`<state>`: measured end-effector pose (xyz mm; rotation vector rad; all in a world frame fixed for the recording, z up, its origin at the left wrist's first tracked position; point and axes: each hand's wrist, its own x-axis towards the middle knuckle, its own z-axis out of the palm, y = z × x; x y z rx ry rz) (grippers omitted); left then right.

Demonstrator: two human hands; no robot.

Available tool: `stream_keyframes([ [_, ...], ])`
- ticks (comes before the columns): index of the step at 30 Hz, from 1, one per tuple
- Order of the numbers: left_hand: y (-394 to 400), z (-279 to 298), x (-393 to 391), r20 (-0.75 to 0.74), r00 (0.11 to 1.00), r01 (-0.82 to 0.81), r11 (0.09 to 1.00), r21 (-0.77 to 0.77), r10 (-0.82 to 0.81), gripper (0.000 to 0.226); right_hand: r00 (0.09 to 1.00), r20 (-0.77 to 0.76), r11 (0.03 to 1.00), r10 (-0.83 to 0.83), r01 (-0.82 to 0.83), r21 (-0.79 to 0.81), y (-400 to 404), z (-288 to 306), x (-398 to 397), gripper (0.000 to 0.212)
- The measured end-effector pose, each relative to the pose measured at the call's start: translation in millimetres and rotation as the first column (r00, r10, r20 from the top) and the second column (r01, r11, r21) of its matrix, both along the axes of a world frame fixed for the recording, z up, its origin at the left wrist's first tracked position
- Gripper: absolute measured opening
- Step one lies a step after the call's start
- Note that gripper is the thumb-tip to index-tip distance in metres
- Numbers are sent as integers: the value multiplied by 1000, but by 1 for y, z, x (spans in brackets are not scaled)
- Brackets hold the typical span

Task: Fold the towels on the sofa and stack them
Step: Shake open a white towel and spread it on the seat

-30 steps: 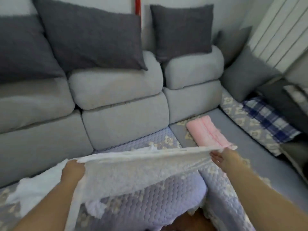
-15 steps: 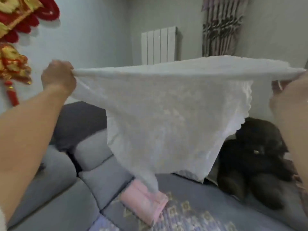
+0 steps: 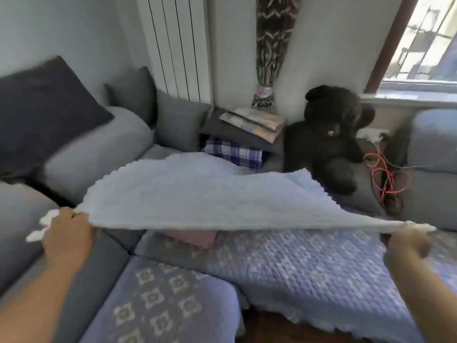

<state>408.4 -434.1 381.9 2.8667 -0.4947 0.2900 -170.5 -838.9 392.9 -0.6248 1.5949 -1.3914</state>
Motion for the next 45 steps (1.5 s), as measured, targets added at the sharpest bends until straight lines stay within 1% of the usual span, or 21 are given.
stream_keyframes([
  [2,27,-55,-30,-132,990,-58,998,-3,57,19,998,69,993,-17,9,115,32,-40,6,13],
  [4,45,-77,-48,-180,974,-126,990,59,135,30,982,89,939,169,-188,287,59,-86,-2,14],
  [6,59,-106,-56,-339,927,-141,987,81,160,36,978,87,889,191,-210,407,82,-120,-14,14],
  [9,68,-155,-68,-702,709,-87,996,19,76,48,980,43,856,195,-191,480,101,-144,-21,8],
  [11,66,-171,-71,-840,536,-235,971,-51,86,31,980,49,834,192,-190,518,113,-159,-16,10],
  [13,62,-182,-77,-915,398,-513,843,-163,65,21,974,34,799,224,-203,566,124,-167,-11,20],
  [16,64,-192,-89,-918,396,-632,731,-259,18,27,971,-4,777,237,-187,601,134,-172,-11,22],
  [18,69,-199,-87,-935,354,-778,550,-304,-16,33,980,-42,810,195,-137,571,140,-171,-13,32],
  [20,71,-192,-88,-893,449,-829,362,-425,-21,25,990,-17,868,137,-112,483,145,-164,-10,46],
  [22,61,-185,-86,-850,526,-833,175,-524,-39,12,997,49,907,53,-68,415,146,-156,-4,46],
  [24,38,-164,-97,-782,615,-752,224,-620,-97,26,994,71,904,81,-103,414,151,-144,16,27],
  [27,3,-136,-129,-547,784,-258,647,-717,-293,50,934,-68,867,351,-297,400,173,-120,76,39],
  [28,-7,-130,-142,-502,765,-101,695,-712,-404,56,877,-180,851,445,-352,389,185,-112,103,41],
  [30,-20,-122,-170,-476,678,67,693,-718,-559,67,719,-286,769,633,-542,338,213,-102,155,44],
  [34,-26,-129,-200,-431,603,226,662,-715,-671,65,401,-266,467,876,-844,265,245,-111,239,36],
  [36,-34,-135,-203,-391,599,326,659,-678,-698,60,309,-149,339,939,-904,260,243,-123,268,20],
  [37,-38,-139,-204,-361,593,364,640,-677,-719,55,261,-76,272,962,-927,258,242,-128,279,25],
  [39,-46,-138,-210,-432,595,283,680,-676,-678,42,175,91,146,980,-954,261,238,-138,292,37],
  [41,-55,-130,-211,-598,601,-28,734,-678,-530,33,164,231,99,959,-959,266,236,-149,296,35],
  [43,-62,-127,-207,-726,553,-359,668,-651,-409,34,216,369,128,904,-960,248,235,-156,299,32],
  [45,-71,-126,-202,-822,424,-639,517,-569,-381,43,243,450,151,859,-961,231,234,-162,303,31],
])
